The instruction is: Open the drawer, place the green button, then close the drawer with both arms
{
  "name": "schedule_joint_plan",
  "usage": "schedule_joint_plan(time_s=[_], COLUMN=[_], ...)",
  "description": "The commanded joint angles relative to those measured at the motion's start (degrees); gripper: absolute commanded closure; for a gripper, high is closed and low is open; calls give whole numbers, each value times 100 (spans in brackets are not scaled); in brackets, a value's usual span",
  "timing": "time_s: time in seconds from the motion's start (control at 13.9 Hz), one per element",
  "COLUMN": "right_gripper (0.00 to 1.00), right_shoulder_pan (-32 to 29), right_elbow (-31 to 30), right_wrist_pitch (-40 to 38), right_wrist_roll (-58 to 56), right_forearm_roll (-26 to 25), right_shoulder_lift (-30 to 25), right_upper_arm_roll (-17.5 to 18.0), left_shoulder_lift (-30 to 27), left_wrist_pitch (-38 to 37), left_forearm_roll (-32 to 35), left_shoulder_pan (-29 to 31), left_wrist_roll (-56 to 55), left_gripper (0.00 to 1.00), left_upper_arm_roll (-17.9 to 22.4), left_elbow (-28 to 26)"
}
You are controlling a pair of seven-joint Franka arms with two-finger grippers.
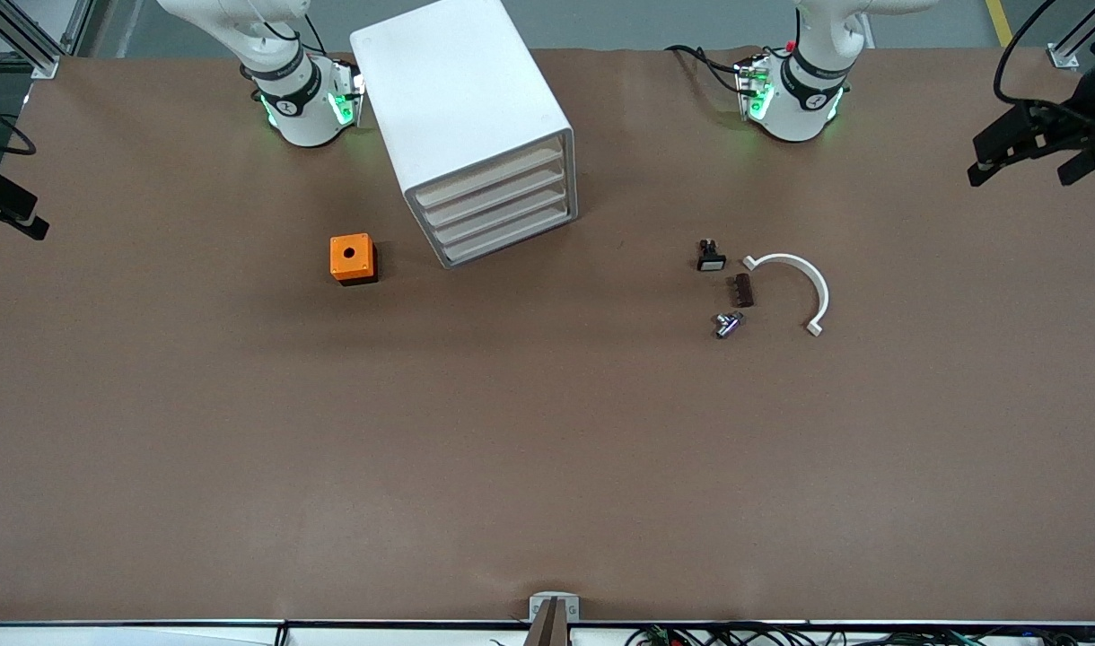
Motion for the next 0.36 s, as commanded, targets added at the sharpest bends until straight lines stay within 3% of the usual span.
schedule_joint_plan(time_s=[0.0, 0.29], right_gripper=[0, 0], right_shoulder_pan=[-177, -310], right_elbow=[99, 100], right_wrist_pitch=[-56, -91], right_wrist_roll=[-34, -60], right_forearm_roll=[49, 102], right_shoulder_lift=[88, 89], right_upper_arm_roll=[84, 49], left_shoulder_lift=[52, 176], left_wrist_pitch=[315, 298], left_forearm_roll=[-96, -79], left_shoulder_pan=[52, 35], left_wrist_roll=[100, 4], left_gripper=[0, 0], left_upper_arm_roll=[-47, -47], left_elbow=[-136, 23])
